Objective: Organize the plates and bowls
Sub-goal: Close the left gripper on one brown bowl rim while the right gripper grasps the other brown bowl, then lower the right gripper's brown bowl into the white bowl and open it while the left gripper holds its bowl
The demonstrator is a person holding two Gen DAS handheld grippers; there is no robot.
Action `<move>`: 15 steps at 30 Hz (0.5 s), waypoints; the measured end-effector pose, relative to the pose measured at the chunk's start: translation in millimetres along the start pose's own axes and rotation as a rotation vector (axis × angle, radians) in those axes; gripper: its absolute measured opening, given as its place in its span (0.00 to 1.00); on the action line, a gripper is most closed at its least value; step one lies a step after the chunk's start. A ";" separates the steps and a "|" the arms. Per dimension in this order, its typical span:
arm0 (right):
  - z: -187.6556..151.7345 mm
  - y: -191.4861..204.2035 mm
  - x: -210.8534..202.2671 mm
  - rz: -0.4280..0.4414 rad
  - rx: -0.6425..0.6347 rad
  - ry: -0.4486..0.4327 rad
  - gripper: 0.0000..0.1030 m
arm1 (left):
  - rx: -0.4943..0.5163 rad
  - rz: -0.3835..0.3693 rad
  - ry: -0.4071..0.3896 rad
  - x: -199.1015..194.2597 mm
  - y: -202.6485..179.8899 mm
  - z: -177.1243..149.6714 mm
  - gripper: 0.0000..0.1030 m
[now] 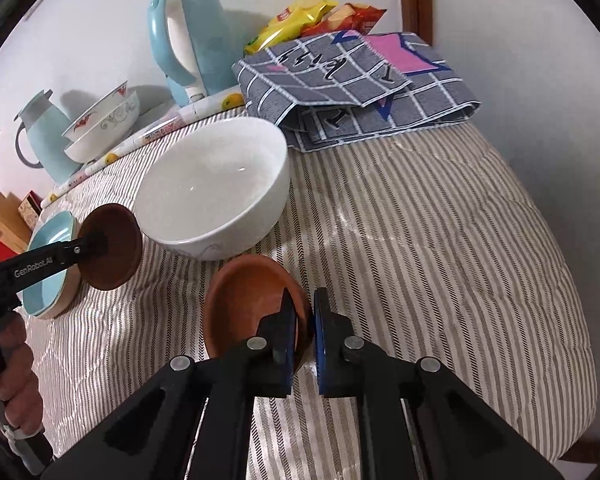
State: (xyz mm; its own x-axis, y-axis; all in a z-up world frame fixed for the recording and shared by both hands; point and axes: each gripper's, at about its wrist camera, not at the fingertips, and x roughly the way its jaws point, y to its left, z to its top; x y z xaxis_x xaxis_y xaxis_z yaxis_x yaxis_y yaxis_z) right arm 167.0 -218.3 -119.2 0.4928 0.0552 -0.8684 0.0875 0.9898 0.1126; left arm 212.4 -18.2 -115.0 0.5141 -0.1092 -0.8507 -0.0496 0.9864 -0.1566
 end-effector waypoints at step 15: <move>10.6 13.4 -47.4 -0.012 -0.002 -0.103 0.08 | 0.013 -0.016 -0.063 -39.1 3.0 0.1 0.07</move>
State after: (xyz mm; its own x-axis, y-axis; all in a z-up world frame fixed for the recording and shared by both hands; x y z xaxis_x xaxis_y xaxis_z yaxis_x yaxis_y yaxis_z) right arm 154.0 -209.1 -71.4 0.5778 0.0296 -0.8157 0.0926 0.9905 0.1016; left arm 192.3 -10.9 -82.1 0.5675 -0.1177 -0.8149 -0.0295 0.9862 -0.1630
